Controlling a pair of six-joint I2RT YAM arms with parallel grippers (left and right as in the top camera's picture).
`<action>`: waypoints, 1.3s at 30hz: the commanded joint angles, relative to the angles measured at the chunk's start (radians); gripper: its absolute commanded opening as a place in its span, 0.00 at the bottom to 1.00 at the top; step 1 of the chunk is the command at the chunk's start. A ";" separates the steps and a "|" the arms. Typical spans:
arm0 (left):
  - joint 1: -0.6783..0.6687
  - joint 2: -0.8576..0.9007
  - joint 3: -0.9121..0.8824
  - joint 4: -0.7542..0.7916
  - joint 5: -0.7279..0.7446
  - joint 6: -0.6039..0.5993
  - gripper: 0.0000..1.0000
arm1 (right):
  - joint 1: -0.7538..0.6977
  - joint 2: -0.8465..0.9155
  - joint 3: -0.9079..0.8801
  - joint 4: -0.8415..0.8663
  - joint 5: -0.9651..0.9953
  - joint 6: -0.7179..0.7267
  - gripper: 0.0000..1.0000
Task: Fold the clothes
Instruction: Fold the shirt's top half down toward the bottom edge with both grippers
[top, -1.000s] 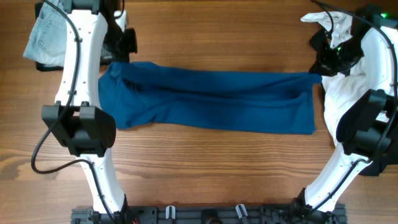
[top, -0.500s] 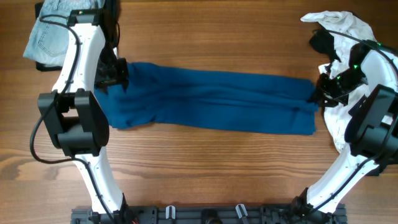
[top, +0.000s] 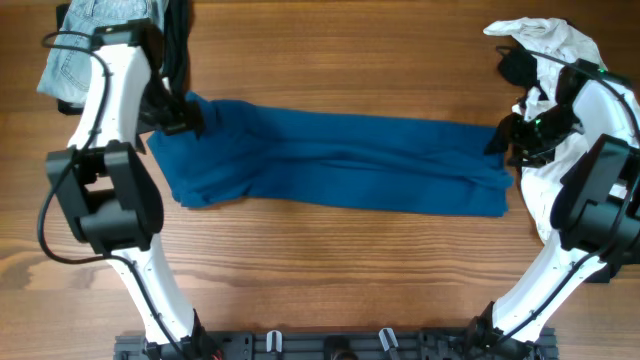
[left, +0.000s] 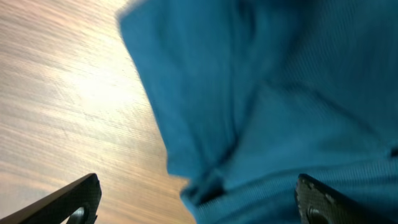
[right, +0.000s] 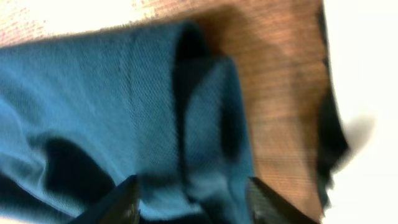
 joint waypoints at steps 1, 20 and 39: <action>0.029 -0.003 -0.006 0.043 0.009 -0.020 1.00 | 0.040 -0.017 -0.081 0.074 0.097 0.046 0.50; 0.029 -0.003 -0.011 0.063 0.040 -0.020 1.00 | 0.076 -0.017 -0.197 0.105 0.252 0.243 0.69; 0.029 -0.003 -0.011 0.007 0.039 -0.016 1.00 | 0.040 -0.230 -0.196 0.024 0.110 0.181 0.71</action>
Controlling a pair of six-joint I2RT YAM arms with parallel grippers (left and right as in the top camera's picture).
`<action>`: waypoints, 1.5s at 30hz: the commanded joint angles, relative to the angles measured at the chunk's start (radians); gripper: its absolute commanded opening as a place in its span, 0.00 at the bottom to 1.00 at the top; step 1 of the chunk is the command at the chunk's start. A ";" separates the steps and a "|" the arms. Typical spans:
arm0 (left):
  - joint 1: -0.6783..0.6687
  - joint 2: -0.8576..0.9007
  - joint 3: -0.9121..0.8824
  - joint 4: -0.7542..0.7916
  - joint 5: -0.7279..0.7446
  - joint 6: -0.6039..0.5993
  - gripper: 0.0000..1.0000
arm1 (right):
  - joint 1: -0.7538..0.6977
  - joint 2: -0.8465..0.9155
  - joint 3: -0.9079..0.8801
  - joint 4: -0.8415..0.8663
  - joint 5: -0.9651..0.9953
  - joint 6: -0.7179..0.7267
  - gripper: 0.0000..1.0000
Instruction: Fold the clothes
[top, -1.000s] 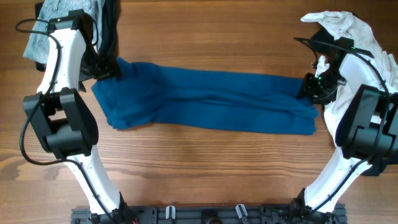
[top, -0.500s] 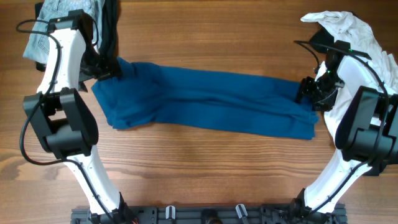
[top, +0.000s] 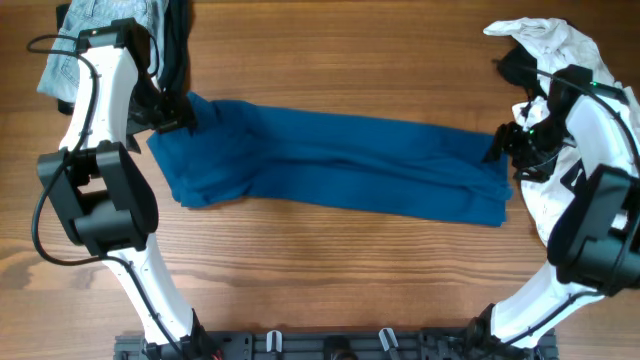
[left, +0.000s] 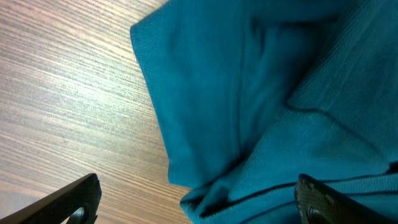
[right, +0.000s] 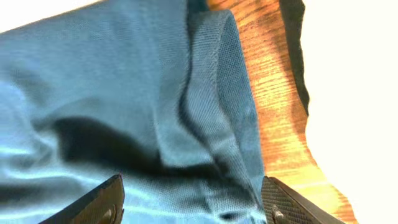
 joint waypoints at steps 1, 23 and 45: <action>-0.001 -0.003 -0.010 -0.004 0.012 -0.010 1.00 | -0.001 -0.008 -0.025 -0.002 -0.012 -0.012 0.71; -0.001 -0.003 -0.010 0.005 0.012 -0.010 1.00 | -0.001 -0.008 -0.327 0.332 -0.032 0.076 0.04; -0.001 -0.003 -0.010 0.080 0.012 -0.009 1.00 | 0.018 -0.008 0.265 -0.137 -0.053 -0.072 0.04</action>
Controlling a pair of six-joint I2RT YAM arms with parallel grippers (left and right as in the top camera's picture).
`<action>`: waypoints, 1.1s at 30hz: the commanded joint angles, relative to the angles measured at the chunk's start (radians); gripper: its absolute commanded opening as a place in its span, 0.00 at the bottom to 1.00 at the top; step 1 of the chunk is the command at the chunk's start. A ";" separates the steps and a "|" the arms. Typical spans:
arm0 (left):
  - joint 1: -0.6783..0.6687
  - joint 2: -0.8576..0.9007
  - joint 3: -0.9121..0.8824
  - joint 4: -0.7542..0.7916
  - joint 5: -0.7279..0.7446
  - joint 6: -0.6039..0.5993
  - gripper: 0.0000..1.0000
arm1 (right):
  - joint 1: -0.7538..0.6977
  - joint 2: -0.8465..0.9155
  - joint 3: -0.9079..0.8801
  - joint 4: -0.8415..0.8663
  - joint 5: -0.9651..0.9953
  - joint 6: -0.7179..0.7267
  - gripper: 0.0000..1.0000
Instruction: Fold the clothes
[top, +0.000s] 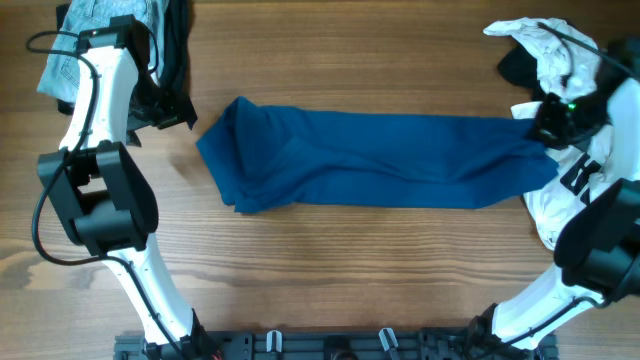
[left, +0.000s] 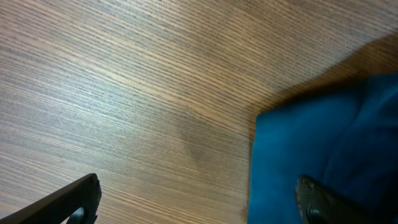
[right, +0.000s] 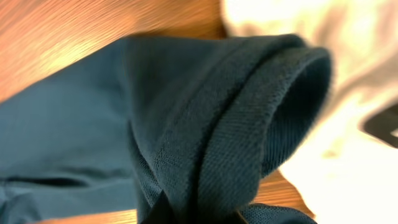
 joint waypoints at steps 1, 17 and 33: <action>-0.001 -0.003 -0.006 0.012 0.012 -0.010 1.00 | 0.109 -0.001 0.006 0.007 0.002 -0.008 0.04; -0.001 -0.003 -0.006 0.035 0.012 -0.010 1.00 | 0.519 0.001 -0.156 0.253 0.011 0.193 0.04; -0.001 -0.003 -0.006 0.039 0.021 -0.010 1.00 | 0.681 0.002 -0.155 0.399 -0.249 0.165 0.29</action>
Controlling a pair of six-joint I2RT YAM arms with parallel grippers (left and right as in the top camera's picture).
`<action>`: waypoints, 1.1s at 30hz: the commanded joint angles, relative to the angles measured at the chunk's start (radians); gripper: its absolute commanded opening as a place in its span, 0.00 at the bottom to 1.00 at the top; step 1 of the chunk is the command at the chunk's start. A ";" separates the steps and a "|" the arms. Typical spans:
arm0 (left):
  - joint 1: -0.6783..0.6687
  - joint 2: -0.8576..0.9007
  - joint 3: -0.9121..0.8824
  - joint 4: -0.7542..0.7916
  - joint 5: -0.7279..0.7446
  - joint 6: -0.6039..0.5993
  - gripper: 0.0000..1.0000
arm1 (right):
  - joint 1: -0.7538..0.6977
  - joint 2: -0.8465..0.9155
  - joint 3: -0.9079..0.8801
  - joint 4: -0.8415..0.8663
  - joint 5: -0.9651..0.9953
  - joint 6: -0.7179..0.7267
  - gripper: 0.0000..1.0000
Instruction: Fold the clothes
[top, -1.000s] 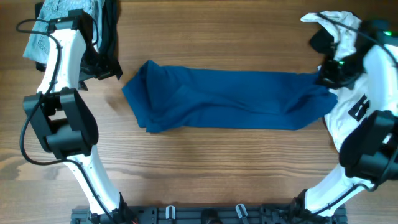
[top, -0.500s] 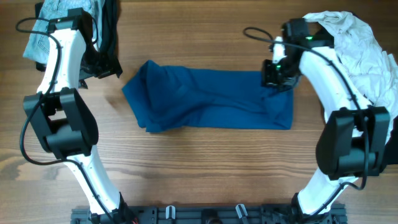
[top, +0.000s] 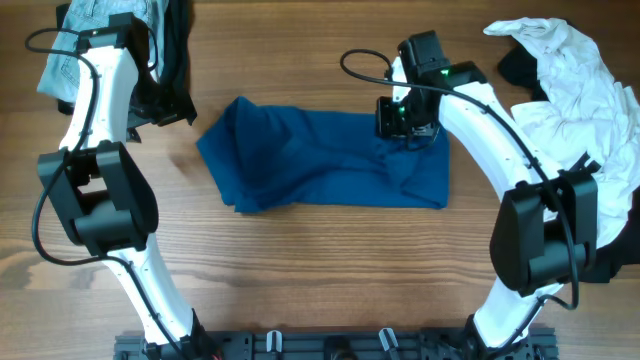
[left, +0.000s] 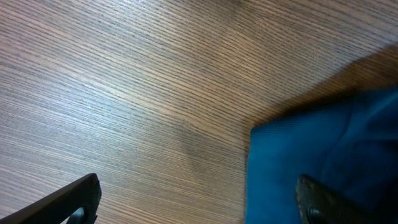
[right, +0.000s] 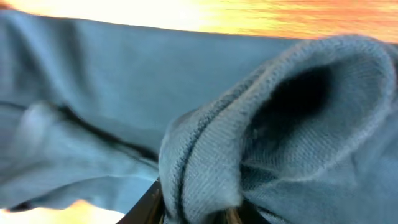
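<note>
A blue garment (top: 320, 155) lies on the wooden table (top: 330, 260), its right end doubled back over the middle. My right gripper (top: 408, 128) is shut on that folded end, and a thick roll of blue knit (right: 261, 137) fills the right wrist view between its jaws. My left gripper (top: 180, 108) hangs open above bare wood just left of the garment's left edge (left: 311, 162), with nothing between its fingers (left: 74, 199).
A white cloth pile (top: 575, 110) with a dark piece sits at the right edge. Denim (top: 90, 30) and a dark garment (top: 178, 40) lie at the back left corner. Bare wood runs along the front of the table.
My right gripper has moved left with the garment's right end, from near the white pile to over the garment's middle. The cloth now spans about half its former length. The left gripper stayed put.
Both grippers stood open at the ends of the long blue garment. Later the right was shut on the right end and the whole garment lay shifted rightward, away from the open left gripper. Now the right end lies doubled over the middle.
</note>
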 joint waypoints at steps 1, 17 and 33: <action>-0.001 -0.003 -0.006 0.004 0.032 -0.010 1.00 | 0.027 0.001 -0.003 0.039 -0.248 -0.074 0.31; -0.006 0.012 -0.051 0.017 0.296 0.180 1.00 | -0.042 -0.005 0.111 -0.200 0.078 -0.124 0.73; -0.100 0.014 -0.640 0.474 0.713 0.249 1.00 | -0.185 -0.005 0.130 -0.238 0.078 -0.150 0.85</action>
